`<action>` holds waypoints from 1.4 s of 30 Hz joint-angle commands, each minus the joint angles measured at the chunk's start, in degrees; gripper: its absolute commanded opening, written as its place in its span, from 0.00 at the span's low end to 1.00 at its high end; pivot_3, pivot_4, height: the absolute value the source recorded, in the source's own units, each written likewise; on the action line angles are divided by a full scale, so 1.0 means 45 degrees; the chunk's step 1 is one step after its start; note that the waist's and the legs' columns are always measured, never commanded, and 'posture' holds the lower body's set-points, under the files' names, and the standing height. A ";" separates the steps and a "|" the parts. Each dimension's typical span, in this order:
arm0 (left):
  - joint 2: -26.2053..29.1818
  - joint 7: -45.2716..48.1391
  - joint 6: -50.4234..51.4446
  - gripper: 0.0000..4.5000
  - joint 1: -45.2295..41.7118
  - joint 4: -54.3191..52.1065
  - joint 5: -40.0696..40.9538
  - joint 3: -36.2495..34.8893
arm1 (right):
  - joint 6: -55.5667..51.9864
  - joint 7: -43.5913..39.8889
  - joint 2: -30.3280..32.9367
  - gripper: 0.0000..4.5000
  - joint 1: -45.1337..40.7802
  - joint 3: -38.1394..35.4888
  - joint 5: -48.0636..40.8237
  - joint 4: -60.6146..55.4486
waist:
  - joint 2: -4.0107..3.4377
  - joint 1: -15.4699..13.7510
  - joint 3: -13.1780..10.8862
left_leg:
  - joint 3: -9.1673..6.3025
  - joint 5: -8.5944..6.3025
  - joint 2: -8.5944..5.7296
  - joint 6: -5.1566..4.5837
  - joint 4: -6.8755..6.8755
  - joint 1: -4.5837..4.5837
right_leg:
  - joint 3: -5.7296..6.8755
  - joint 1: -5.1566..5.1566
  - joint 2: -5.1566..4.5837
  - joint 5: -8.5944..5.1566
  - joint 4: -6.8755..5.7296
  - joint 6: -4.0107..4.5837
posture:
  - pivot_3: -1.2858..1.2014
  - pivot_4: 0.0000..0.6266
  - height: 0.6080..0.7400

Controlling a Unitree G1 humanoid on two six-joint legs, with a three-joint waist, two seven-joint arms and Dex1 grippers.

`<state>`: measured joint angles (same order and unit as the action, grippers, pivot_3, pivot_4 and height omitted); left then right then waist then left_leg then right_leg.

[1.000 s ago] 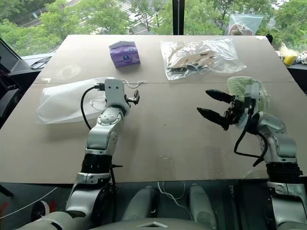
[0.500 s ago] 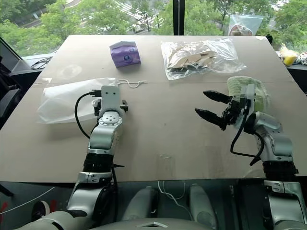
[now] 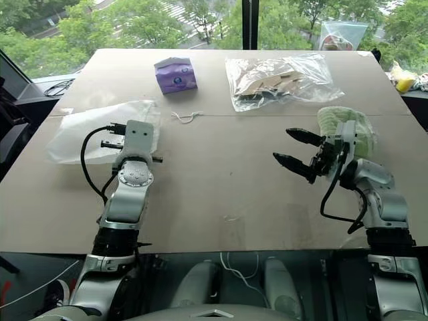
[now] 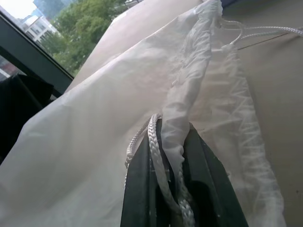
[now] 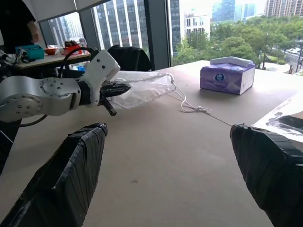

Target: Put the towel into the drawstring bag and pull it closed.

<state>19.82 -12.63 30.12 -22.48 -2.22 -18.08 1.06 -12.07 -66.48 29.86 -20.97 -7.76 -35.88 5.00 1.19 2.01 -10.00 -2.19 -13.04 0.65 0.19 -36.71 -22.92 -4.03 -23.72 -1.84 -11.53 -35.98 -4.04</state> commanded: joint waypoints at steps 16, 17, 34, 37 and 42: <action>0.1686 0.3041 -0.3884 0.01 -0.0190 0.0381 0.0414 -0.0176 | 0.3909 0.8864 0.2444 1.00 -0.0811 0.1783 1.0583 0.3589 | 0.0000 0.0022 0.0001 | 0.0030 0.0002 -0.0011 -0.0002 -0.0002 0.0005 | -0.0004 -0.0004 -0.0022 0.0000 -0.0004 0.0001 | 0.52 0.24 1.00; 0.1712 0.3073 -0.3937 0.01 -0.0299 0.0525 0.0432 -0.0212 | 0.3989 0.8777 0.2481 1.00 -0.0906 0.2030 1.0773 0.4090 | 0.0000 0.0033 0.0000 | 0.0029 0.0002 -0.0010 -0.0002 -0.0002 0.0005 | -0.0004 -0.0003 -0.0022 0.0000 -0.0005 0.0001 | 0.52 0.24 1.00; 0.1705 0.3243 -0.3911 0.01 0.0074 0.0421 0.0426 -0.0765 | 0.4383 1.0742 0.1516 1.00 -0.6774 0.0602 0.9475 1.4298 | 0.0019 0.0102 -0.0010 | 0.0034 0.0004 -0.0013 -0.0007 0.0002 0.0015 | -0.0022 0.0012 -0.0023 0.0016 0.0003 -0.0004 | 0.52 0.24 1.00; 0.1653 0.3271 -0.3891 0.01 0.0050 0.0414 0.0429 -0.0783 | 0.3232 0.9708 0.1260 1.00 -0.7376 -0.0298 0.8427 1.5042 | 0.0019 0.0103 -0.0010 | 0.0028 0.0003 -0.0013 -0.0007 0.0024 0.0015 | -0.0020 0.0013 -0.0023 0.0017 0.0013 -0.0003 | 0.52 0.24 1.00; 0.1572 0.3366 -0.3822 0.00 0.0056 0.0346 0.0563 -0.0893 | 0.3111 0.9086 0.1135 0.81 -0.7756 -0.0775 0.7896 1.5197 | 0.0019 0.0134 -0.0010 | 0.0031 0.0003 -0.0014 -0.0008 0.0030 0.0017 | -0.0021 0.0013 -0.0023 0.0017 0.0016 -0.0003 | 0.52 0.24 1.00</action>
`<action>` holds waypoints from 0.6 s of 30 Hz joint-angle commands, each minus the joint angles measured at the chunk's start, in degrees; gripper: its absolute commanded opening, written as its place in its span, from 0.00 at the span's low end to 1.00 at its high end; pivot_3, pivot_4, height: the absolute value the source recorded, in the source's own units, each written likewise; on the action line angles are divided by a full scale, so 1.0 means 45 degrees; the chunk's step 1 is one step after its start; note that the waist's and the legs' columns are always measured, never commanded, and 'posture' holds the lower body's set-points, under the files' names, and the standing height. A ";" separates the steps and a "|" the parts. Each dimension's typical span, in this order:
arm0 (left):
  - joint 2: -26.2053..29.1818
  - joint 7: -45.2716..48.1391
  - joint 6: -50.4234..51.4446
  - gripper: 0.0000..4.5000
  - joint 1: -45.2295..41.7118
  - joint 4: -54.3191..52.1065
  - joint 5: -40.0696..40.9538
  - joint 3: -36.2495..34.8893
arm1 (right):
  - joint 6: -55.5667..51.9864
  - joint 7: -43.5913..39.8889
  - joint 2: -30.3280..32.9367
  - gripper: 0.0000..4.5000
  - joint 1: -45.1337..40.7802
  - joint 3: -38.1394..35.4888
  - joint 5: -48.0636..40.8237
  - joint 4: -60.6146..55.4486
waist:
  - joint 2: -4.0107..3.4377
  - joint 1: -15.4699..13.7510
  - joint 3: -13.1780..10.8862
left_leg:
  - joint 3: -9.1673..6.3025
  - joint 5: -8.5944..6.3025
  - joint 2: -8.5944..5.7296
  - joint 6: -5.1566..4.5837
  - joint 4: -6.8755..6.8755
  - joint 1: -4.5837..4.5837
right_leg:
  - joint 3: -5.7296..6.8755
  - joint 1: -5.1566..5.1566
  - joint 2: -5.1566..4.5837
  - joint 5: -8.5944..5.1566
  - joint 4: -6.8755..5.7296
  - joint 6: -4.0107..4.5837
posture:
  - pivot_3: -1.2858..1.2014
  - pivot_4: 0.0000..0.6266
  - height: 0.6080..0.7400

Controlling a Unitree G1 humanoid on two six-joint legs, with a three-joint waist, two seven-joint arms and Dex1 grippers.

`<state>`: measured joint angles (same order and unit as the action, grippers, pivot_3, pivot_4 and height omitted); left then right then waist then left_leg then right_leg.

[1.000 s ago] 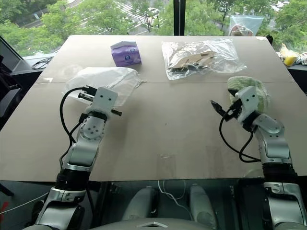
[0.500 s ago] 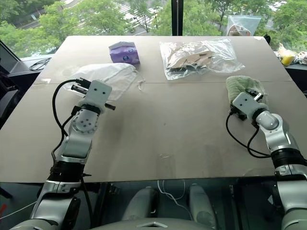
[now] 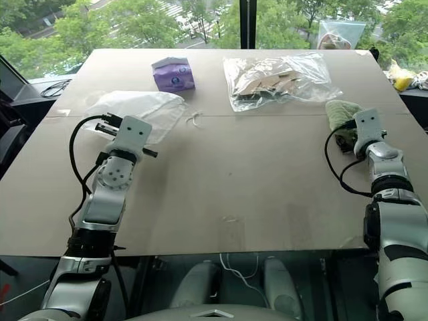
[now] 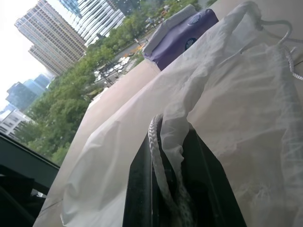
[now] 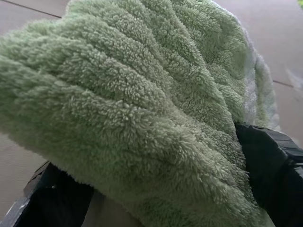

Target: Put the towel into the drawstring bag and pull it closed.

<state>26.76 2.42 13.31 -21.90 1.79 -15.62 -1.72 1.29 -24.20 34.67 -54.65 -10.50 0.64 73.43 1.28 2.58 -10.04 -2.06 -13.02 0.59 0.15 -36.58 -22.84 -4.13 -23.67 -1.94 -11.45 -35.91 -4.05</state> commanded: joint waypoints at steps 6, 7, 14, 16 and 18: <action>-0.0144 0.0413 -0.0041 0.00 -0.0092 -0.0534 0.0398 -0.0267 | 0.1352 -0.0794 -0.0094 0.20 -0.0075 0.0592 0.0428 -0.0353 | -0.0001 0.0040 0.0000 | 0.0002 0.0000 0.0001 0.0001 -0.0001 0.0005 | 0.0000 -0.0001 0.0002 0.0001 -0.0004 -0.0001 | 0.52 0.24 1.00; -0.0196 0.0482 -0.0083 0.00 -0.0144 -0.0512 0.0488 -0.0247 | 0.1607 -0.0819 -0.0122 0.13 -0.0039 0.0639 0.0440 -0.0473 | 0.0000 0.0043 0.0000 | 0.0003 0.0001 0.0001 0.0001 -0.0001 0.0005 | 0.0000 -0.0001 0.0002 0.0001 -0.0004 -0.0001 | 0.52 0.24 1.00; -0.0961 0.1761 0.0096 0.00 -0.0816 -0.0481 0.2520 -0.0684 | 0.3071 -0.2383 -0.0898 0.13 0.1505 0.1186 -0.0332 -0.5531 | -0.0002 0.0022 -0.0001 | -0.0001 0.0001 0.0001 0.0002 -0.0002 -0.0003 | -0.0001 -0.0010 0.0001 0.0002 -0.0011 -0.0002 | 0.52 0.24 1.00; -0.1073 0.2416 0.0199 0.00 -0.0955 -0.0645 0.3151 -0.0651 | 0.1925 -0.2678 -0.1276 0.13 0.2634 0.1427 -0.0798 -0.8802 | -0.0004 0.0031 0.0000 | -0.0020 0.0000 0.0003 0.0003 0.0000 -0.0007 | 0.0008 -0.0011 0.0002 0.0002 -0.0021 -0.0003 | 0.52 0.24 1.00; -0.1297 0.2896 0.0304 0.00 -0.1127 -0.0844 0.3803 -0.0688 | 0.0602 -0.2606 -0.1753 0.13 0.3586 0.1755 -0.1121 -1.1780 | -0.0005 -0.0032 0.0000 | -0.0030 0.0000 0.0001 0.0005 -0.0001 -0.0008 | 0.0014 -0.0016 0.0002 0.0002 -0.0044 -0.0002 | 0.52 0.24 1.00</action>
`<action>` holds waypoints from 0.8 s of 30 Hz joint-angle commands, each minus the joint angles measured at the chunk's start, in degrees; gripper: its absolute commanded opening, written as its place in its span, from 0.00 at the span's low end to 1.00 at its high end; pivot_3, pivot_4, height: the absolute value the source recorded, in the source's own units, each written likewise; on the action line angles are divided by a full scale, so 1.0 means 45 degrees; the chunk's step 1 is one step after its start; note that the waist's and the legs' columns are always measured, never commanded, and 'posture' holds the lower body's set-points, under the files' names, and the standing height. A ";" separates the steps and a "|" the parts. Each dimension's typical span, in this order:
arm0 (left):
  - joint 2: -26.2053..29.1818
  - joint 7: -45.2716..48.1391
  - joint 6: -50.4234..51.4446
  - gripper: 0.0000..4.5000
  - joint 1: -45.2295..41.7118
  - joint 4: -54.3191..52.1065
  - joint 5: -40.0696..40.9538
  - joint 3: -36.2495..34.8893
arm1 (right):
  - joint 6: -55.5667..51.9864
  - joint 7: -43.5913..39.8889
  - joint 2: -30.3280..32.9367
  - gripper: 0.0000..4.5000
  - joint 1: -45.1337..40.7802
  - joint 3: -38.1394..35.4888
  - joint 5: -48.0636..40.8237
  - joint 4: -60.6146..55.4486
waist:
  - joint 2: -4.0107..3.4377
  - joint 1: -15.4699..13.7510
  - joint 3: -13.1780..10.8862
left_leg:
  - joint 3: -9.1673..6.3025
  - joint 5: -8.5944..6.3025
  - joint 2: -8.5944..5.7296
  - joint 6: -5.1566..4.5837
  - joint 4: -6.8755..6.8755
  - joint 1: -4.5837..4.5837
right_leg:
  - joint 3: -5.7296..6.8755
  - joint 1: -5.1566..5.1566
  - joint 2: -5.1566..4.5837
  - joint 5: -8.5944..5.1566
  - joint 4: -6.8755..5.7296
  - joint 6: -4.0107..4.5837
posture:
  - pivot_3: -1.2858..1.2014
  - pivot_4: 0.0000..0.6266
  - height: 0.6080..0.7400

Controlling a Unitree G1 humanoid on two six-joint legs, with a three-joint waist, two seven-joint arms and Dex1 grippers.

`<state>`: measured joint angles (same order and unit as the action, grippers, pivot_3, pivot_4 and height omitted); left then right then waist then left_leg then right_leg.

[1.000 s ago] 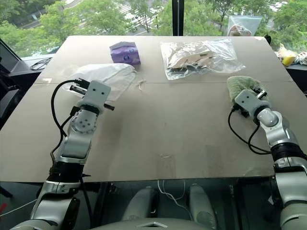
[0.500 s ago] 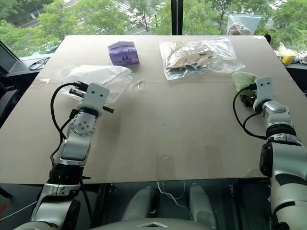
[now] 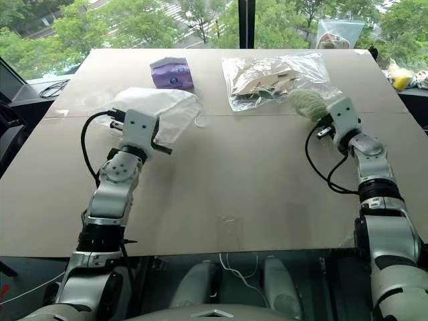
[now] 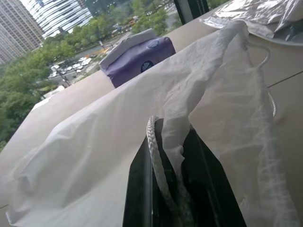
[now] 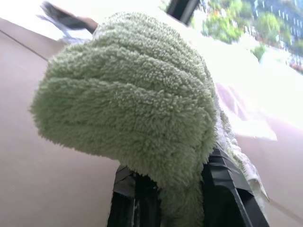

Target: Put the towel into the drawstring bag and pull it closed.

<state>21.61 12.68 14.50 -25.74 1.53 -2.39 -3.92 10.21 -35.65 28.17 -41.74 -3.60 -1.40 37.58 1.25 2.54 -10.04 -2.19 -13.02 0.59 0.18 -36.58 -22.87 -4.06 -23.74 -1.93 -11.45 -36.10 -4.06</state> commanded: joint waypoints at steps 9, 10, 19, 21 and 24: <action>-0.0940 0.2109 0.1723 0.00 -0.0756 -0.1317 0.3373 -0.0327 | -0.4432 0.2170 -0.2872 0.13 0.2536 0.2833 0.1022 -0.9575 | -0.0001 -0.0043 0.0000 | -0.0012 0.0001 -0.0003 0.0001 -0.0089 0.0003 | 0.0011 -0.0002 0.0007 -0.0007 -0.0078 0.0001 | 0.52 0.24 1.00; -0.0926 0.2250 0.1824 0.00 -0.0741 -0.1381 0.3528 -0.0297 | -0.4513 0.2307 -0.2994 0.13 0.2598 0.3011 0.1171 -0.9682 | 0.0000 -0.0048 0.0000 | -0.0010 0.0001 -0.0004 0.0001 -0.0101 0.0004 | 0.0010 -0.0001 0.0008 -0.0008 -0.0086 -0.0001 | 0.52 0.24 1.00; -0.1856 0.1156 0.3585 0.00 -0.1238 -0.1340 0.5514 -0.1632 | -0.3072 0.2386 -0.1743 0.13 0.3490 0.4922 0.3892 -0.9596 | 0.0002 -0.0045 -0.0002 | -0.0010 0.0001 -0.0002 0.0001 -0.0130 -0.0001 | 0.0010 -0.0001 0.0010 -0.0012 -0.0102 -0.0002 | 0.52 0.24 1.00; -0.2128 0.0826 0.4065 0.00 -0.1241 -0.1500 0.5875 -0.1870 | -0.2938 0.2405 -0.1630 0.13 0.3592 0.5029 0.4135 -0.9679 | 0.0005 -0.0045 -0.0002 | -0.0009 0.0001 -0.0003 0.0001 -0.0130 -0.0001 | 0.0009 -0.0001 0.0010 -0.0013 -0.0101 -0.0004 | 0.52 0.24 1.00; -0.2158 0.0923 0.4366 0.00 -0.0974 -0.1947 0.5839 -0.1482 | -0.2918 0.2405 -0.1646 0.13 0.3668 0.5191 0.4464 -0.9852 | 0.0006 -0.0014 -0.0003 | -0.0008 0.0001 -0.0002 0.0001 -0.0130 0.0001 | 0.0007 -0.0001 0.0013 -0.0034 -0.0101 -0.0039 | 0.52 0.24 1.00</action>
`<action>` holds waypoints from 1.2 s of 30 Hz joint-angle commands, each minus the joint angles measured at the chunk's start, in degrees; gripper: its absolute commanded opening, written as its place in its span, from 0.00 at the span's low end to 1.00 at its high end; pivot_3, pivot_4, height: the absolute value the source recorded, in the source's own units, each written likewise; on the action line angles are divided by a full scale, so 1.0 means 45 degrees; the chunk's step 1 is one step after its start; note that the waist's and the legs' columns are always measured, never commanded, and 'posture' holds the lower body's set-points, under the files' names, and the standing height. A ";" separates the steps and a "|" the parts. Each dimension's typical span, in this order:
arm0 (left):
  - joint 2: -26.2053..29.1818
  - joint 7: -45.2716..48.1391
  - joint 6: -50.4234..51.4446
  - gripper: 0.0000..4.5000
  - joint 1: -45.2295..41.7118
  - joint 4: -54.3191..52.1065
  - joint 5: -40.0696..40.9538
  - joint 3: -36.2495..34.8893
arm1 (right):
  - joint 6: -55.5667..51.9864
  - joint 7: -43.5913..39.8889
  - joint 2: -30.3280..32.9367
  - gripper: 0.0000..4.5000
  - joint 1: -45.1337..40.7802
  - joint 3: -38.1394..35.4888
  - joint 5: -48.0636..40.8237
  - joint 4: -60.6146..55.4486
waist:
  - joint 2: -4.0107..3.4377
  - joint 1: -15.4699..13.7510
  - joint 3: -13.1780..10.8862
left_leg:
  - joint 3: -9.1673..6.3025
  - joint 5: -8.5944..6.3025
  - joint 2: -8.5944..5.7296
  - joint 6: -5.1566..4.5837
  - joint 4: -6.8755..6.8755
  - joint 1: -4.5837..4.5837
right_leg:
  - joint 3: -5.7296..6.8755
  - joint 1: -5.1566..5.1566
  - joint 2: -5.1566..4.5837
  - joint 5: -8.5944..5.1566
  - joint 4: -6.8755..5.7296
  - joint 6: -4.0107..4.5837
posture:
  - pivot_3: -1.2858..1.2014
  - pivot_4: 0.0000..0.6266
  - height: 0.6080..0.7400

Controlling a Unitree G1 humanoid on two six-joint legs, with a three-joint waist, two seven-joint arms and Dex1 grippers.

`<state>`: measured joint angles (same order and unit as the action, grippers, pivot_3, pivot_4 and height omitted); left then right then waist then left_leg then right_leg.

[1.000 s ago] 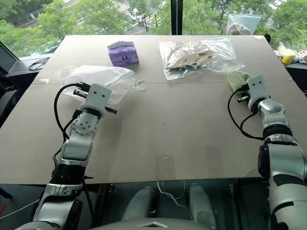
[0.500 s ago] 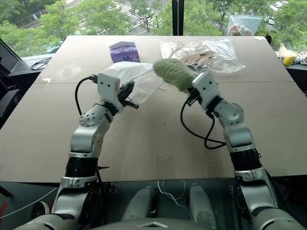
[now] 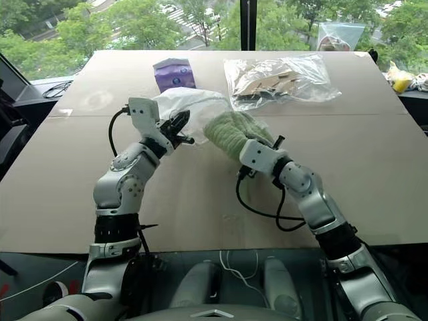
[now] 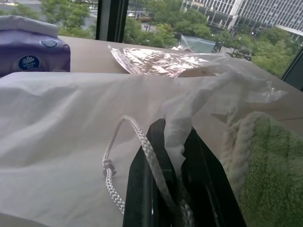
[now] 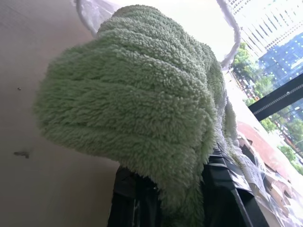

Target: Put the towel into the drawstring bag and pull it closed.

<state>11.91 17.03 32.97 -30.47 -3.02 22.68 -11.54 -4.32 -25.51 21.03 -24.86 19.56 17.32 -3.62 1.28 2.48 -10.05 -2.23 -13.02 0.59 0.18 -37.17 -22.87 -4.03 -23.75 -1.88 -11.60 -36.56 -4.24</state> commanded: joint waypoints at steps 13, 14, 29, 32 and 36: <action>0.0819 0.2341 0.0647 0.00 0.1100 -0.2456 0.0530 0.2104 | -0.4750 -0.0344 -0.3720 0.13 -0.0606 -0.1869 -0.3942 -0.1733 | 0.0000 -0.0038 0.0000 | -0.0007 0.0000 0.0006 0.0000 0.0000 -0.0001 | 0.0001 0.0000 0.0007 0.0020 -0.0002 0.0042 | 0.52 0.24 1.00; 0.0829 0.2456 0.0634 0.00 0.1148 -0.2545 0.0562 0.2200 | -0.5237 -0.0454 -0.3832 0.13 -0.0652 -0.1955 -0.4293 -0.1790 | 0.0000 -0.0045 0.0000 | -0.0009 0.0000 0.0006 0.0000 0.0000 -0.0001 | 0.0001 0.0001 0.0007 0.0017 -0.0002 0.0046 | 0.52 0.24 1.00; 0.0879 0.3302 0.1181 0.00 0.1713 -0.3946 0.1782 0.2522 | -1.2609 0.1487 -0.7946 0.13 -0.1900 -0.7100 -1.1778 -0.1860 | -0.0011 -0.0072 -0.0007 | -0.0020 -0.0001 0.0016 0.0000 0.0009 -0.0008 | 0.0015 -0.0006 0.0014 -0.0012 0.0001 0.0041 | 0.52 0.24 1.00; 0.0960 0.3381 0.1410 0.00 0.1760 -0.4074 0.2076 0.2518 | -1.3175 0.3100 -0.8663 0.13 -0.2566 -0.8766 -1.4536 -0.1486 | -0.0012 -0.0072 -0.0008 | -0.0032 -0.0001 -0.0004 -0.0001 0.0007 -0.0023 | 0.0030 0.0001 -0.0009 -0.0023 0.0016 0.0061 | 0.52 0.24 1.00; 0.1108 0.3738 0.1667 0.00 0.1877 -0.4311 0.2552 0.2641 | -1.3232 0.4879 -0.8754 0.13 -0.2755 -0.9375 -1.7358 -0.1110 | -0.0029 0.0085 -0.0018 | -0.0025 -0.0002 0.0012 -0.0003 0.0027 -0.0025 | 0.0028 -0.0009 0.0006 -0.0030 0.0027 0.0053 | 0.52 0.24 1.00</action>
<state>16.33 32.40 39.85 -22.23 -19.74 32.14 -0.36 -64.35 -6.59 -8.73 -29.69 -21.71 -53.32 -7.49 1.15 2.86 -10.13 -2.34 -13.03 0.66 0.17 -37.01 -22.98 -3.91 -23.81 -1.82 -11.73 -36.44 -4.00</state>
